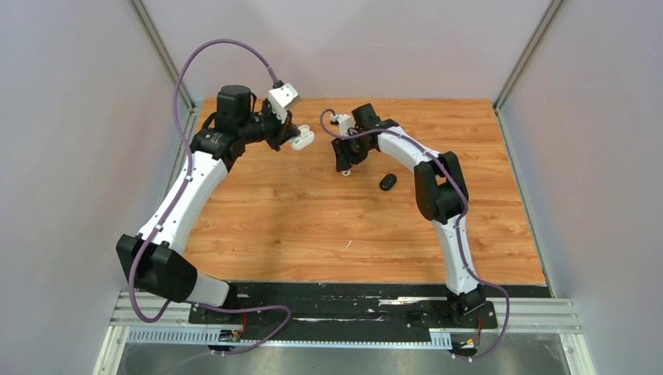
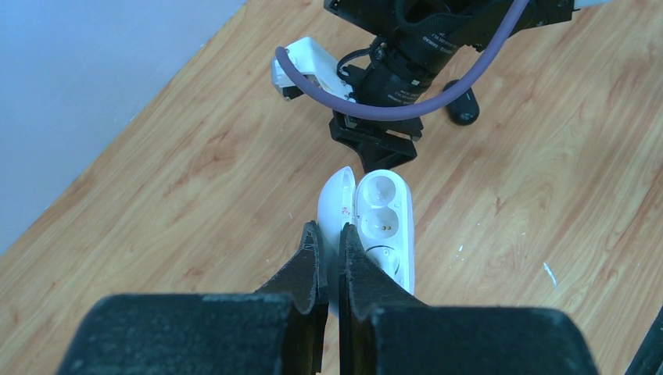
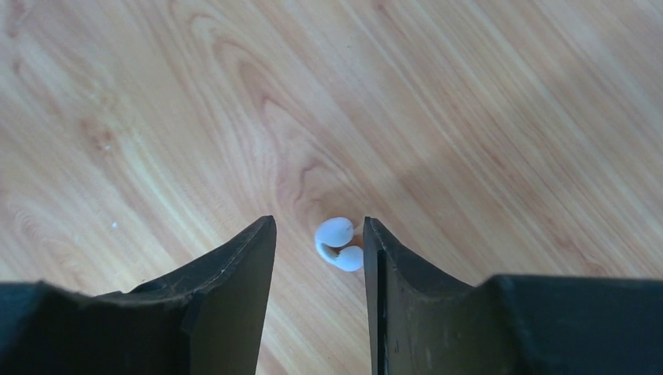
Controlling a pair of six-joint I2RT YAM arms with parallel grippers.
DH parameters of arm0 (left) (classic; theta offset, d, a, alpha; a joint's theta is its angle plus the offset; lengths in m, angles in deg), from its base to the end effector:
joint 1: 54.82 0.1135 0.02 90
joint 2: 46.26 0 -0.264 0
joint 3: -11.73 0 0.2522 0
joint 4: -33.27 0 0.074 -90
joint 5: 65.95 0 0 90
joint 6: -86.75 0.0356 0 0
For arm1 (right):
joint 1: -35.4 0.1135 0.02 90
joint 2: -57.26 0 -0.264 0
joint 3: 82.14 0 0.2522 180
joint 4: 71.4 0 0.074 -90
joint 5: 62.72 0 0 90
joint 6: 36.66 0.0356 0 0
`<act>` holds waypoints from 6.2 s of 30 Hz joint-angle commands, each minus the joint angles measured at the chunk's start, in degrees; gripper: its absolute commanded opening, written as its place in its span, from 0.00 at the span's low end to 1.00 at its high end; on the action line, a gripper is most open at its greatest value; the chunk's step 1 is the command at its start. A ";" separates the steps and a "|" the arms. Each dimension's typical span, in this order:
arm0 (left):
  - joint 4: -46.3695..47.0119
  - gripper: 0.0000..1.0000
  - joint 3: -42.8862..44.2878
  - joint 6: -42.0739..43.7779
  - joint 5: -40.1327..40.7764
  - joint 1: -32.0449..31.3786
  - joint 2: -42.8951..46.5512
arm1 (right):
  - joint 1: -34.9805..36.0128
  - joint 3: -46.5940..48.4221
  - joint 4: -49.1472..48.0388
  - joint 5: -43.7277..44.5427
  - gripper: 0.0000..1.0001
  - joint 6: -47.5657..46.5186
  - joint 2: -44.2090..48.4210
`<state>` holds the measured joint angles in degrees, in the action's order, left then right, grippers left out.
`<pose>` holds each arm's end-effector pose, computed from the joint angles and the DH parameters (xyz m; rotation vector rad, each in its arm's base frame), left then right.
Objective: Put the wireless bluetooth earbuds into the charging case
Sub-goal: Adjust the right earbud at the center of the board, then pick up the right earbud from the center of the board.
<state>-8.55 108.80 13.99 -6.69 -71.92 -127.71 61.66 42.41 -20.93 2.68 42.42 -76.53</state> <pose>0.2981 -0.1107 0.3963 0.9042 1.7839 -0.5404 0.4466 0.2368 0.1717 -0.9746 2.4161 0.6559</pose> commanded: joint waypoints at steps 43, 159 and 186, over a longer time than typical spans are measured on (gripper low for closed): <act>0.56 0.00 0.46 -0.56 -0.01 0.40 1.90 | 1.16 0.94 1.89 -1.42 0.43 -6.16 -0.85; 1.24 0.00 0.18 -1.67 -1.18 1.28 -0.02 | 0.02 -10.12 0.83 -11.97 0.17 -29.14 4.56; 1.65 0.00 0.15 -2.32 -1.41 1.28 -0.40 | -0.15 -4.45 1.52 -17.19 0.23 -25.12 2.19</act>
<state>-8.98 108.80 13.05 -6.99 -70.85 -128.15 61.59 35.22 -19.05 -12.49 16.37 -73.21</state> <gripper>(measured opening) 0.030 0.252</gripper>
